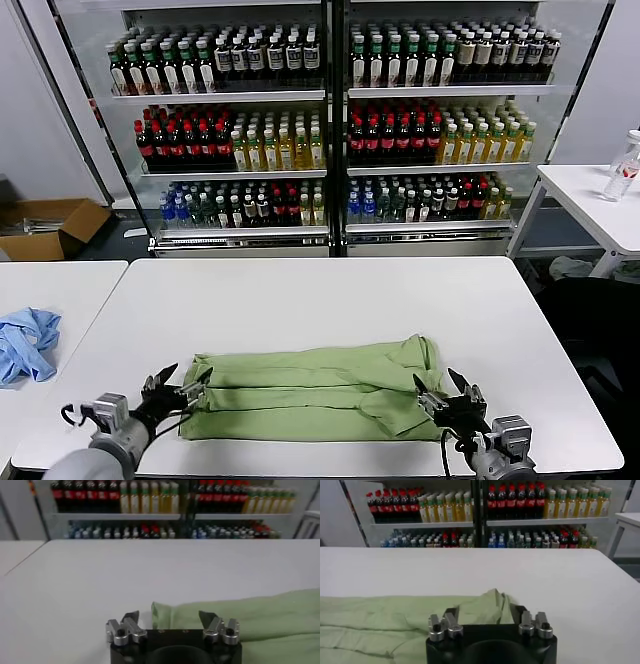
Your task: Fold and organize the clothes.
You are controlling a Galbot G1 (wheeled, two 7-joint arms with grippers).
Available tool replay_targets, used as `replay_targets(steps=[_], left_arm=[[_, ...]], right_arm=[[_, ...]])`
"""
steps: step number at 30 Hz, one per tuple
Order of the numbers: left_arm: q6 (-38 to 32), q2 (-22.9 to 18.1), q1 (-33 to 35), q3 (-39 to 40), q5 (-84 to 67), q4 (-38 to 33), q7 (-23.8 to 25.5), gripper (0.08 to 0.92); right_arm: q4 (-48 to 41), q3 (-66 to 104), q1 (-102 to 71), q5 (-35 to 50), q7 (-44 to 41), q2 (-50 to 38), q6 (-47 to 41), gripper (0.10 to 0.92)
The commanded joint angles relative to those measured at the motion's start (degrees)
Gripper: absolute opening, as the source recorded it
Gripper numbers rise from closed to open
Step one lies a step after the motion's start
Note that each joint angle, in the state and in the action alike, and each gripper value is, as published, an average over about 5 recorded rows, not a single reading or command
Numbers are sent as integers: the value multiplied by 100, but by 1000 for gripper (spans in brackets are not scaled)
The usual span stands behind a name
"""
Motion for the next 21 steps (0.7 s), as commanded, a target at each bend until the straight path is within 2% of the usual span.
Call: replay_targets(steps=[1,3,6,16,21], left_arm=[[-159,-448,110,776,-18,-195,-1961,799],[-152,-455,107,812,-62,-205,-1966,809],[-111,-494,92,903,-106,-260,-1950,762],[-45,-593,-84,1012,-142,-62,-1974,470],[-14,-748,-62,1093,958,-136,-1626,331]], right_arm=[[5,-124,-107,-215,19,63,18,784],[-16,-151,-97,-250,26,80,19,811],[-36,-189,-72,-288,41,94,20,821],[-62,-240,-73,-337,67,119,42,823],[-72,-280,-55,-336,70,119,71,823]])
